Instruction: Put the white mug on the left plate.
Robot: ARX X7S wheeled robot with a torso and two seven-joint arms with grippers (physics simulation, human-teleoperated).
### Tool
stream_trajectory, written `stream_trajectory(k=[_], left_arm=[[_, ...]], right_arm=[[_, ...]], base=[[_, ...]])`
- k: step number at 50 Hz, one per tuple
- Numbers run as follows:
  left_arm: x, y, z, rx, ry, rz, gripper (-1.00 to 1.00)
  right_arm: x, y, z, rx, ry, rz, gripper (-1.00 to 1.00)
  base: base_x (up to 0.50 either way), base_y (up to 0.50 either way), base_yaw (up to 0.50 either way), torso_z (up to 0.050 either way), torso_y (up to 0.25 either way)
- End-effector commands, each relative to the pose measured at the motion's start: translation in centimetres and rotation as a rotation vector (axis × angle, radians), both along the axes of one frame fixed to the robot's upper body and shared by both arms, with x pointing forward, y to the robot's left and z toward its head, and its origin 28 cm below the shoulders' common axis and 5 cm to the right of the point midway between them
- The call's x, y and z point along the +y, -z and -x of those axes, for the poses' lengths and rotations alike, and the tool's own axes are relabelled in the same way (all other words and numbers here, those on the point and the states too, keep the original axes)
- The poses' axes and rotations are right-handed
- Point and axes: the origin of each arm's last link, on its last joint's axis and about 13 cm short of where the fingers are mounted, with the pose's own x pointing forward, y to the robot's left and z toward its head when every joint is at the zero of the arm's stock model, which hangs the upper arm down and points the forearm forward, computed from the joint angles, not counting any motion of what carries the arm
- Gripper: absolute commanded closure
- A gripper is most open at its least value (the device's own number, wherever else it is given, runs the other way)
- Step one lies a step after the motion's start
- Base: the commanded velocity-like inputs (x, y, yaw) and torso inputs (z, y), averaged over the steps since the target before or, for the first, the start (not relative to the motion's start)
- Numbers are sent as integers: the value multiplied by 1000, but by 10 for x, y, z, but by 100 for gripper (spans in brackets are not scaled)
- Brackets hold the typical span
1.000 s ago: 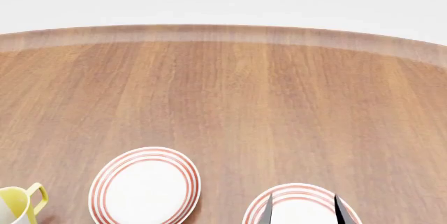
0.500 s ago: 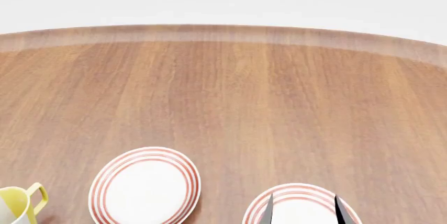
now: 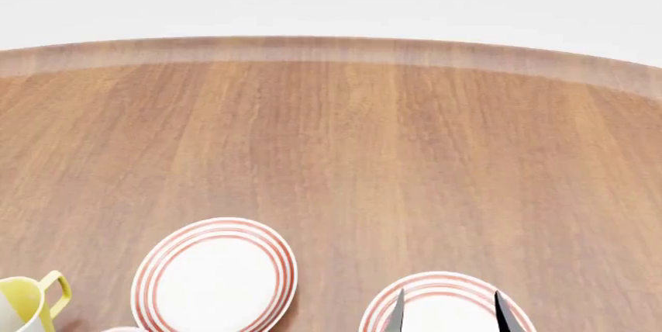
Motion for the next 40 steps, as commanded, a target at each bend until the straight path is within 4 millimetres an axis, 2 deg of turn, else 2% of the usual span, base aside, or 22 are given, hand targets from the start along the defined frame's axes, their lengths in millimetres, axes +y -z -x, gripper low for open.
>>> stream_trajectory(k=[1, 6, 26, 40], left_arm=[[7, -14, -13, -20, -50, 16, 100], [13, -15, -22, -4, -81, 55, 100], [14, -22, -50, 1, -147, 68, 100], [12, -17, -87, 37, -217, 13, 100]], right_arm=[[0, 0, -1, 0, -2, -3, -100], [-1, 4, -1, 4, 0, -5, -100], [0, 6, -2, 12, 1, -7, -100], [-1, 5, -2, 9, 3, -9, -100]], base=[[0, 0, 0, 0, 0], [0, 0, 0, 0, 0], [0, 0, 0, 0, 1], [0, 0, 0, 0, 0]])
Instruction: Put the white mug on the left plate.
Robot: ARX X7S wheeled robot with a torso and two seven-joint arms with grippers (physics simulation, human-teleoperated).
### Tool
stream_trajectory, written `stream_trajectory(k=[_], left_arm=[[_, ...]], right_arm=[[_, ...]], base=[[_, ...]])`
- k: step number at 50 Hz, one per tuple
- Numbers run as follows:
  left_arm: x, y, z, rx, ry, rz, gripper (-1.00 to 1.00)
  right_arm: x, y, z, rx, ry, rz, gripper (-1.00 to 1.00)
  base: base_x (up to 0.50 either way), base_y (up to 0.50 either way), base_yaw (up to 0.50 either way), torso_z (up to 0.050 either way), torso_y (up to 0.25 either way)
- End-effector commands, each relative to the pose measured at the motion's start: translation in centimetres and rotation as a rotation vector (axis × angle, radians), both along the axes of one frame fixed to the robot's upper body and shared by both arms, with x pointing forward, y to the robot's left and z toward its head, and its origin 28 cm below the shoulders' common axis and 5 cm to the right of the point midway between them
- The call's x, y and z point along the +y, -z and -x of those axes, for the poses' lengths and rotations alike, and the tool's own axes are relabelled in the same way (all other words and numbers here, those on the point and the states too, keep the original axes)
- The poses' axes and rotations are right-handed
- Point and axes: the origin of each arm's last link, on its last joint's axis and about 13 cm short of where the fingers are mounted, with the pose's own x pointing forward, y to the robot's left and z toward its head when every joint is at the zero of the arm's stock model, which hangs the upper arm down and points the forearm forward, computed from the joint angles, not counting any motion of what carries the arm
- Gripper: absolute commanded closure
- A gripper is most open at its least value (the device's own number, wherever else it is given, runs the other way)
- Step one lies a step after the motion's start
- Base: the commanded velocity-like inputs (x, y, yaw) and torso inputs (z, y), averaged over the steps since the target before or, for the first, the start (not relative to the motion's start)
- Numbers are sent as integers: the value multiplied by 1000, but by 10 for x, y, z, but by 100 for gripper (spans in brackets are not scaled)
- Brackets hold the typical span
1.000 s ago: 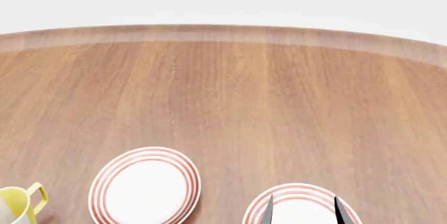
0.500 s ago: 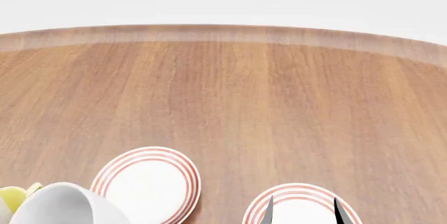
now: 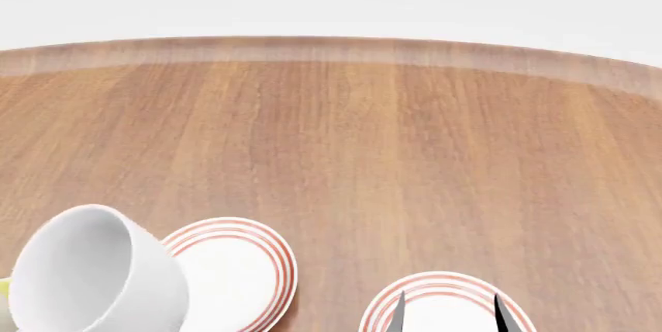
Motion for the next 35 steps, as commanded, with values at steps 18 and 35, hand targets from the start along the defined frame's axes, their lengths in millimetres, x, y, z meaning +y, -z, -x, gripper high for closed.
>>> stream_trajectory(k=[18, 35], left_arm=[[6, 21, -60, 83, -132, -91, 100], [7, 33, -74, 116, -176, -110, 100]], right_arm=[[-1, 2, -1, 4, 2, -3, -100], [-1, 4, -1, 5, 2, -6, -100]], base=[[0, 0, 0, 0, 0], [0, 0, 0, 0, 1]])
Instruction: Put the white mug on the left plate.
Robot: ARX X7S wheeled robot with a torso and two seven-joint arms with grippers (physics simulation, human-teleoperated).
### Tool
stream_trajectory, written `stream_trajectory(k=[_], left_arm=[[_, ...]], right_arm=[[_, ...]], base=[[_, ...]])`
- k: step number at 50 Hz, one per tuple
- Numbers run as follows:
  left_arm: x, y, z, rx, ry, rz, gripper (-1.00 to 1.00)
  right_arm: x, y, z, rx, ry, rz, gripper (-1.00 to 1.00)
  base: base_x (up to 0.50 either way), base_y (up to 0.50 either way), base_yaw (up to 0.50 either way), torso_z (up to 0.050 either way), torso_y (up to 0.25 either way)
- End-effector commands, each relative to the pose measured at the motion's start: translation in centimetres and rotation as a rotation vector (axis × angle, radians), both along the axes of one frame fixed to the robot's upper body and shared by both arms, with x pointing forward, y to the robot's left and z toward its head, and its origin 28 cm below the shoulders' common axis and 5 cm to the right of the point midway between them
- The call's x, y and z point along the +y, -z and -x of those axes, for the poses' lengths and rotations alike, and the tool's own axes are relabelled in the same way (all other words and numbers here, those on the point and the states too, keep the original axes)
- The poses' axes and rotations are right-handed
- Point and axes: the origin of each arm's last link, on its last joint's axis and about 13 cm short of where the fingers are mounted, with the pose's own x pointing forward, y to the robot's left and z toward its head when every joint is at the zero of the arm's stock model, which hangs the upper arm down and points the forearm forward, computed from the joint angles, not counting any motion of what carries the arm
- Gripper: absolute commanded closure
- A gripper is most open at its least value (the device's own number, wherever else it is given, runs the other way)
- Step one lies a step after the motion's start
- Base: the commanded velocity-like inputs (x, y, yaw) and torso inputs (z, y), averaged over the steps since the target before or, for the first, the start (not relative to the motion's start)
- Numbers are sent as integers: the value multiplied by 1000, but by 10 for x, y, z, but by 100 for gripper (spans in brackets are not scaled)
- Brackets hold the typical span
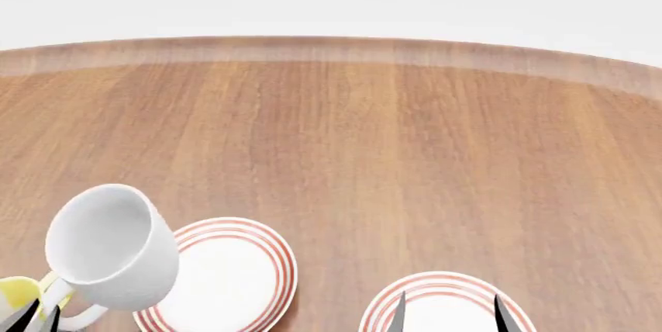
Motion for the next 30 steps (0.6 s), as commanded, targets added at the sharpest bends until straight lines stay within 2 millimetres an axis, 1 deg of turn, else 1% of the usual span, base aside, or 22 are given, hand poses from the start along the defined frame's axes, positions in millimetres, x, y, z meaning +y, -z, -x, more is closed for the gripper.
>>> stream_trajectory(k=[1, 13, 22, 25, 30], left_arm=[[0, 6, -13, 20, -22, 0, 100], [-3, 9, -20, 28, -26, -16, 100], [-6, 18, -27, 48, -32, -29, 100], [-6, 17, -28, 50, -28, -22, 100], [-8, 21, -35, 63, -20, -36, 100]], right_arm=[[-1, 1, 0, 2, 1, -3, -100], [-1, 2, 0, 1, 1, -1, -100], [-1, 2, 0, 5, 1, -7, -100], [-1, 2, 0, 5, 3, -6, -100], [0, 3, 0, 7, 2, -3, -100]], base=[[0, 0, 0, 0, 0], [0, 0, 0, 0, 0], [0, 0, 0, 0, 1], [0, 0, 0, 0, 0], [0, 0, 0, 0, 0]])
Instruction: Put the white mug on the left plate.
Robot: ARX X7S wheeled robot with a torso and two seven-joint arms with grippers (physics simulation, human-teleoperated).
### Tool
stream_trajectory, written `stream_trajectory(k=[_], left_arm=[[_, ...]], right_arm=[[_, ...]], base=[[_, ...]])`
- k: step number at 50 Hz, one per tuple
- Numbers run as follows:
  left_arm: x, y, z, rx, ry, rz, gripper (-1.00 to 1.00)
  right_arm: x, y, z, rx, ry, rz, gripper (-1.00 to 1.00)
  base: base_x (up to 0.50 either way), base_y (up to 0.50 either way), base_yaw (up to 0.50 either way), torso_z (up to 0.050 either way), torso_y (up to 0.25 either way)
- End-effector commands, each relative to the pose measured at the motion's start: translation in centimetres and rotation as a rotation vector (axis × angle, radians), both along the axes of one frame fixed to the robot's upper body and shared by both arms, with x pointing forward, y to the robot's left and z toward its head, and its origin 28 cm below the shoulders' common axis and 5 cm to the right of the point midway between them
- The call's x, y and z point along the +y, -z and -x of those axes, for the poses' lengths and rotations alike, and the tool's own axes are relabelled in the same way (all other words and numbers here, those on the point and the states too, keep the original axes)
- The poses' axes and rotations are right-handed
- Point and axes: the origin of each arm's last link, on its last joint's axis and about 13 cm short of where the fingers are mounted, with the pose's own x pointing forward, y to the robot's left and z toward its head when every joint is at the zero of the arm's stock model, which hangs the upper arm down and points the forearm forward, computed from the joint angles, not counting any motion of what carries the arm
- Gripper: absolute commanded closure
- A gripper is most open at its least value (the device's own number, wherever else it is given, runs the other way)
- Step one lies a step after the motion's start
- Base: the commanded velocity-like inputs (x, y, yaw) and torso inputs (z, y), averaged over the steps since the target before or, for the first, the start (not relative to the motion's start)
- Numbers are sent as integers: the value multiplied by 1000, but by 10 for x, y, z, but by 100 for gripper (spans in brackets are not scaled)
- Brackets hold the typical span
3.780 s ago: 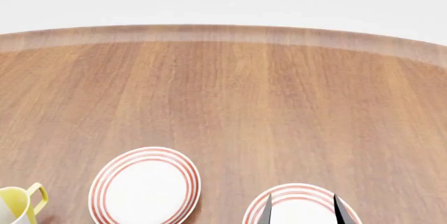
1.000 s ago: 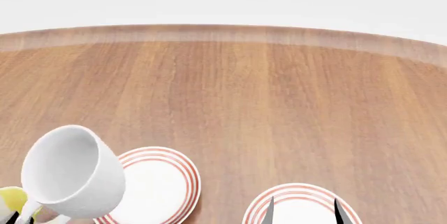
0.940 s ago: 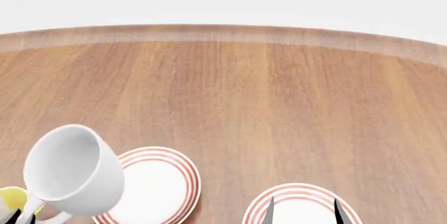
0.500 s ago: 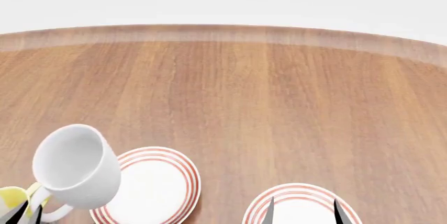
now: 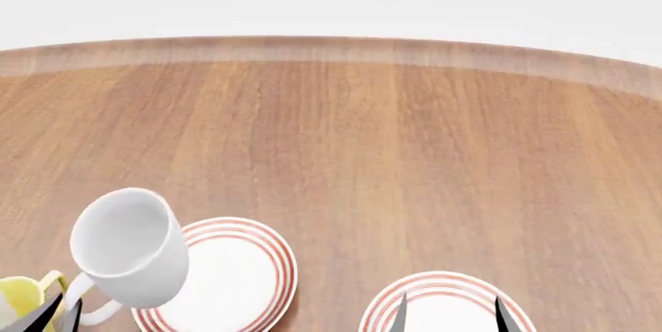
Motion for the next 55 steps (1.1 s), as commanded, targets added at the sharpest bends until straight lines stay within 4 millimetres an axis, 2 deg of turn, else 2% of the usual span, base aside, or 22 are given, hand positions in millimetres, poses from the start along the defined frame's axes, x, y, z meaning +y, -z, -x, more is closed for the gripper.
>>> stream_trajectory(k=[1, 19, 48, 51, 55], left_arm=[[-5, 3, -13, 12, 13, -8, 100], [-7, 7, -22, 26, 25, -8, 100], [-7, 26, -41, 79, -9, 10, 100], [-7, 16, -43, 82, -13, 9, 100], [-8, 16, -44, 85, -16, 6, 100]], right_arm=[[0, 1, -1, 5, -1, 1, -100], [0, 1, -1, 2, 3, -1, -100], [0, 3, 0, 5, 2, -2, -100], [-1, 2, 0, 5, 2, -2, -100], [0, 2, 0, 6, 3, -1, -100]], base=[[0, 0, 0, 0, 0], [0, 0, 0, 0, 0], [0, 0, 0, 0, 0], [0, 0, 0, 0, 0], [0, 0, 0, 0, 3]])
